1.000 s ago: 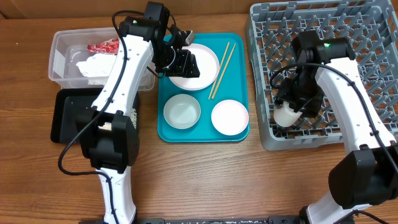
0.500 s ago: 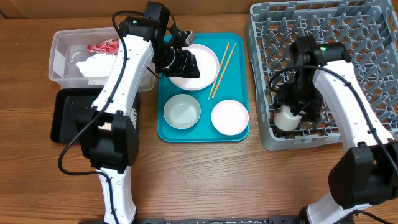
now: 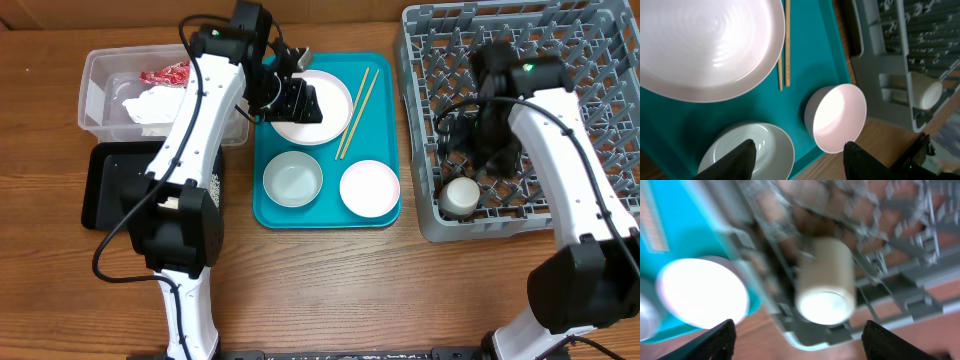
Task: Sort waste into correct bins and load items into the dishwasher
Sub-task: 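Lower the cup into the dish rack with the right gripper and release, then move the right gripper toward the pink bowl on the teal tray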
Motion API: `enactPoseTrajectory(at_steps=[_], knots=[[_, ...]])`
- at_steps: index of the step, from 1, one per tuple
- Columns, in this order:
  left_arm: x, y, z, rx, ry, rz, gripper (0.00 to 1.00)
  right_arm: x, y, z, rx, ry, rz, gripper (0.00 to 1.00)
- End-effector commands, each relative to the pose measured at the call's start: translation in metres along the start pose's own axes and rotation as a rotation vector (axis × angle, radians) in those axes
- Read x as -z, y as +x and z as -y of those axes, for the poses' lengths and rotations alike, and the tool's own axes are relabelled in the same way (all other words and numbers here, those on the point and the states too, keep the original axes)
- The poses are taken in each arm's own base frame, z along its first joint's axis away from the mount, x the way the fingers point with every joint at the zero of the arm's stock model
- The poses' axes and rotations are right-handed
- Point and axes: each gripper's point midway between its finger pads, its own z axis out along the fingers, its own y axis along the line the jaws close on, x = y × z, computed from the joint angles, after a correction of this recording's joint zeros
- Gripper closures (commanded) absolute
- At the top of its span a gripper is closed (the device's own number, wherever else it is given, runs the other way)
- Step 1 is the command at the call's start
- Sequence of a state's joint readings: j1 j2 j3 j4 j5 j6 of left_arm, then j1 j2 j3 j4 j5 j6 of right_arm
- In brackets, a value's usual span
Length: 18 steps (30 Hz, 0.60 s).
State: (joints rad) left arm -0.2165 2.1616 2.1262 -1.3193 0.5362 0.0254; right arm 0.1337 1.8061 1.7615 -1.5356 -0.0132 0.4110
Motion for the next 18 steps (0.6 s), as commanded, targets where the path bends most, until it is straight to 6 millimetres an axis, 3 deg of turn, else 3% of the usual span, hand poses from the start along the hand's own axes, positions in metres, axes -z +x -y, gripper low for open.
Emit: enactPoseTrajectory(at_steps=[1,4,6,9,12,13,18], knots=[[0.061,-0.025,0.01,-0.043,-0.043,0.156,0.41,0.034,-0.005,-0.042,0.149,-0.122,0.097,0.2],[0.103,-0.033,0.0,-0.008,-0.146,0.245,0.41,0.033,0.004,-0.073,0.273,-0.145,0.128,0.2],[0.142,-0.032,-0.024,0.107,-0.291,0.328,0.42,0.021,0.015,-0.096,0.372,-0.144,0.141,0.21],[0.173,-0.025,-0.048,0.206,-0.399,0.39,0.39,0.001,0.025,-0.113,0.47,-0.125,0.157,0.23],[0.184,-0.017,-0.062,0.255,-0.439,0.395,0.26,-0.024,0.035,-0.12,0.541,-0.108,0.147,0.26],[0.185,-0.016,-0.064,0.261,-0.441,0.392,0.0,-0.031,0.037,-0.118,0.544,-0.096,0.14,0.27],[0.18,-0.014,-0.069,0.27,-0.449,0.372,0.0,-0.062,0.046,-0.099,0.486,-0.025,0.093,0.28]])
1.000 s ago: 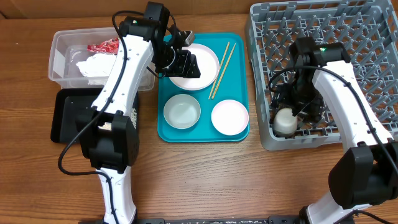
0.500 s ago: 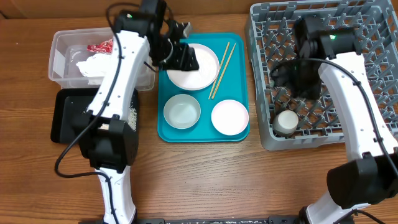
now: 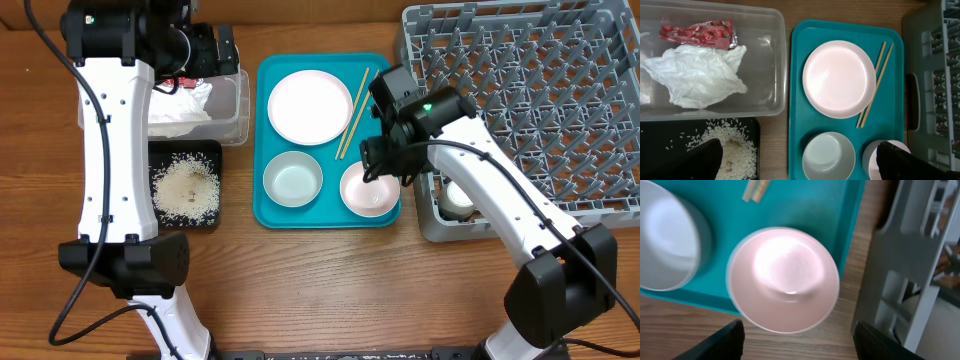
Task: Sort waste into correct bins and load items into the dishwasher
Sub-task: 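Move the right gripper toward the pink bowl on the teal tray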
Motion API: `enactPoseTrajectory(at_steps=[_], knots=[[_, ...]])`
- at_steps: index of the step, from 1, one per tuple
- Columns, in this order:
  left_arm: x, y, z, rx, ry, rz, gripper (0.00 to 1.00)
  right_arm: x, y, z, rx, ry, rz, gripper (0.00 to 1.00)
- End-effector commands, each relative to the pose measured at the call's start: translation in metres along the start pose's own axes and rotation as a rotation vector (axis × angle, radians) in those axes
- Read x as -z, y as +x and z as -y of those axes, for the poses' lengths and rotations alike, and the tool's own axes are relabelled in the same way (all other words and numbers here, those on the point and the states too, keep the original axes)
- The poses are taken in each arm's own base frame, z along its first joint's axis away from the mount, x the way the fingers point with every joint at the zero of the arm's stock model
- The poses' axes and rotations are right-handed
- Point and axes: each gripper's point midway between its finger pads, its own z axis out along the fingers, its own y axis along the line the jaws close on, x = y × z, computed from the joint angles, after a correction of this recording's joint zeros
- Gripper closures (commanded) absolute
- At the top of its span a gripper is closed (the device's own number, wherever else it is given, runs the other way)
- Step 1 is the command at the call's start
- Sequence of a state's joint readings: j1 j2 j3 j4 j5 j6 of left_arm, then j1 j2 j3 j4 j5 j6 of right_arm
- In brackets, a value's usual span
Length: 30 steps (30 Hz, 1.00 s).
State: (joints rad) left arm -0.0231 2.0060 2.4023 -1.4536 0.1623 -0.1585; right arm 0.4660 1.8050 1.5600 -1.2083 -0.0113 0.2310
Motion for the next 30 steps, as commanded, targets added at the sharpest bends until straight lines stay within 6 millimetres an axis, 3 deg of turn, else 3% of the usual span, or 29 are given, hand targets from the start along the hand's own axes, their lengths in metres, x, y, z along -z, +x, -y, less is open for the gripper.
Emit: enactPoseTrajectory(at_steps=[1,10,30], knots=[[-0.004,0.0,-0.003,0.014,-0.035,-0.003,0.0,-0.013,0.01,0.013,-0.04,0.055,-0.022,0.28],[-0.005,0.0,-0.003,0.015,-0.036,-0.005,0.0,-0.043,0.026,0.019,-0.131,0.067,-0.052,0.29],[-0.005,0.0,-0.003,0.015,-0.036,-0.005,0.0,-0.075,0.039,0.015,-0.103,0.047,-0.053,0.41]])
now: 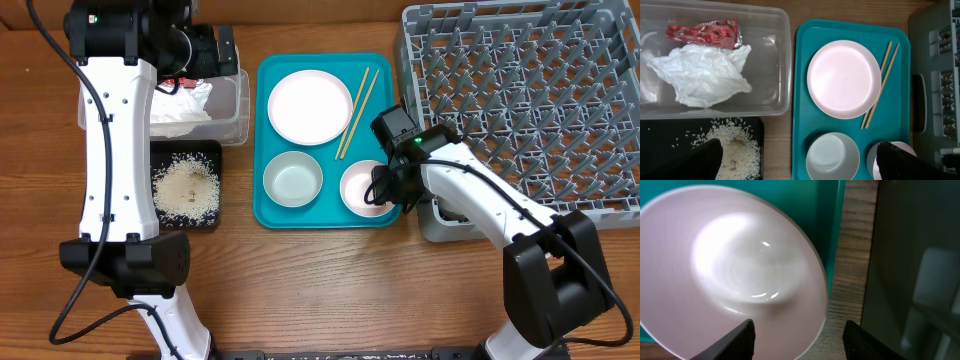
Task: Sort waste into correct bins and load items into the dishwasher
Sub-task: 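Move the right gripper toward the pink bowl on the teal tray, then grasp the pink bowl rim with the right gripper and lift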
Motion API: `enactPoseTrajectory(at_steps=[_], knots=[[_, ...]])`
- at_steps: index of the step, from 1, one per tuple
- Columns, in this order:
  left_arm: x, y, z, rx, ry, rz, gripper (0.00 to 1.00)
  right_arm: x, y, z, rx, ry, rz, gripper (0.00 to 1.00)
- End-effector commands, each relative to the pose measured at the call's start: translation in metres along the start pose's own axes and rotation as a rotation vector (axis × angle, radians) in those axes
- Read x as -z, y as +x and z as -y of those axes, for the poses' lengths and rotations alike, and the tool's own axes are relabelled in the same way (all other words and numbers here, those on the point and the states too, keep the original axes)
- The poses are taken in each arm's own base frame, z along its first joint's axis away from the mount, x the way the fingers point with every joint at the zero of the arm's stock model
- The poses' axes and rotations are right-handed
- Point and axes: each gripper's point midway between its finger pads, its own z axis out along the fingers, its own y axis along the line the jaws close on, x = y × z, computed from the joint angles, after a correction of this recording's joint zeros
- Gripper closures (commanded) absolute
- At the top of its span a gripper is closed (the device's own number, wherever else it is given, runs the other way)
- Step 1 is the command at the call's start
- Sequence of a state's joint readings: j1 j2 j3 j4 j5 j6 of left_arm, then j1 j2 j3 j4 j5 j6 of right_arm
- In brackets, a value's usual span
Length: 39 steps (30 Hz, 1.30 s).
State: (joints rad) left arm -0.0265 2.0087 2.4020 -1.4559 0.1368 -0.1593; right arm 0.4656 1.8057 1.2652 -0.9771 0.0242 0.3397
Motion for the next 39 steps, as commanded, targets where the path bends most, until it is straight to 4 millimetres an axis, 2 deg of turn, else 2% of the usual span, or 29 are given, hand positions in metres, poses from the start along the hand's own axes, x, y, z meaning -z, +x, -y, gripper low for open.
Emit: enactPoseTrajectory(at_steps=[1,5,10,18,24,31,35,39], knots=[[-0.003,0.0,0.0,0.016,-0.011,-0.004,0.0,-0.005,0.005,-0.007,0.013,-0.012,-0.006,0.41],[-0.003,0.0,0.0,0.016,-0.011,-0.004,0.0,-0.006,0.009,-0.022,0.077,-0.055,-0.009,0.41],[-0.003,0.0,0.0,0.016,-0.011,-0.004,0.0,-0.005,0.016,-0.031,0.14,-0.053,-0.018,0.41],[-0.003,0.0,0.0,0.016,-0.011,-0.004,0.0,-0.005,0.009,-0.029,0.154,-0.036,0.011,0.41],[-0.003,0.0,0.0,0.016,-0.011,-0.004,0.0,-0.006,0.0,-0.025,0.149,-0.003,0.054,0.51],[-0.003,0.0,0.0,0.016,-0.011,-0.003,0.0,-0.015,-0.005,-0.02,0.104,0.017,0.099,0.52],[-0.003,0.0,0.0,0.016,-0.011,-0.004,0.0,-0.015,-0.01,-0.023,0.095,0.008,0.117,0.6],[-0.003,0.0,0.0,0.016,-0.011,-0.004,0.0,-0.015,-0.015,-0.025,0.09,-0.002,0.138,0.79]])
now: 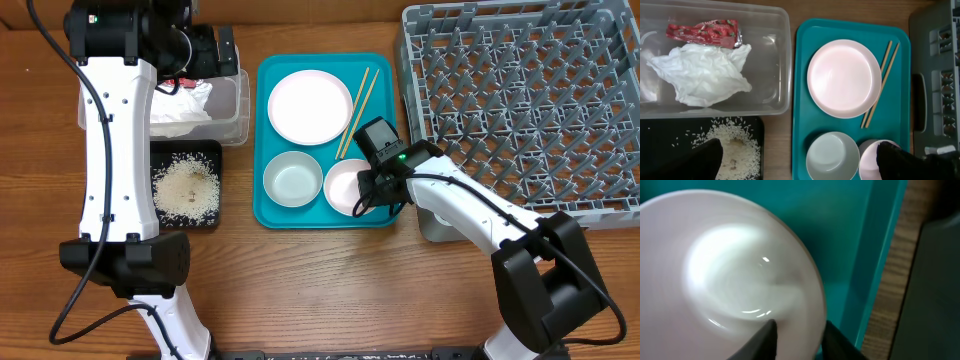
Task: Sort waste into correct bins and load items into the dishwasher
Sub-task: 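Grasp the pink bowl rim with the right gripper and lift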
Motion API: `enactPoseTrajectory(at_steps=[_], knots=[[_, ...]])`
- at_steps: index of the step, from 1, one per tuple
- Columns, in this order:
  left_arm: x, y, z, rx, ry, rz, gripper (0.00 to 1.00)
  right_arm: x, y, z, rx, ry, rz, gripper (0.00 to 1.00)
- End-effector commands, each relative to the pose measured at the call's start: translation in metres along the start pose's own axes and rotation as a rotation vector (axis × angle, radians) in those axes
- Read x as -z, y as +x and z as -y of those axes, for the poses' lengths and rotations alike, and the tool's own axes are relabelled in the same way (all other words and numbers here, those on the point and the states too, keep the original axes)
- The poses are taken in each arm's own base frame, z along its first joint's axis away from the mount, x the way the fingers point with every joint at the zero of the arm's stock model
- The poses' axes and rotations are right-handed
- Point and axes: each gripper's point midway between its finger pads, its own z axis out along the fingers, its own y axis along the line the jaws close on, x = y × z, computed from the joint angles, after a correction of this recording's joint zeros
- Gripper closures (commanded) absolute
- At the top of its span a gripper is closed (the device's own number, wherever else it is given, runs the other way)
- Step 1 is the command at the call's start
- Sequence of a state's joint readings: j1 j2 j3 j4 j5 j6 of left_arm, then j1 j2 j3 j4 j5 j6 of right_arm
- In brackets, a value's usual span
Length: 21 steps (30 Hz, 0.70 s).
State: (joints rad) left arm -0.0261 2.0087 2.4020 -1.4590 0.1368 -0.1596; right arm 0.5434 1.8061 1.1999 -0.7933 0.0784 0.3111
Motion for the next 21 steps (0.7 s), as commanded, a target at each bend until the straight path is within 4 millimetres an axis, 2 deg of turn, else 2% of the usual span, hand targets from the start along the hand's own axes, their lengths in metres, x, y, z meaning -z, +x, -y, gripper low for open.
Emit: enactPoseTrajectory(at_steps=[1,7,13,21], knots=[[-0.003,-0.001,0.001,0.015,-0.011,-0.001,0.0,-0.002,-0.002,0.002,-0.01,0.007,0.011,0.8],[-0.003,-0.001,0.001,0.015,-0.01,-0.001,0.0,-0.002,-0.005,0.004,-0.011,0.019,0.024,0.81],[-0.003,-0.001,0.001,0.015,-0.011,-0.001,0.0,-0.003,-0.012,0.006,-0.036,0.036,0.053,0.67],[-0.003,-0.001,0.001,0.015,-0.011,-0.001,0.0,-0.014,-0.008,0.007,-0.037,0.046,0.027,0.75]])
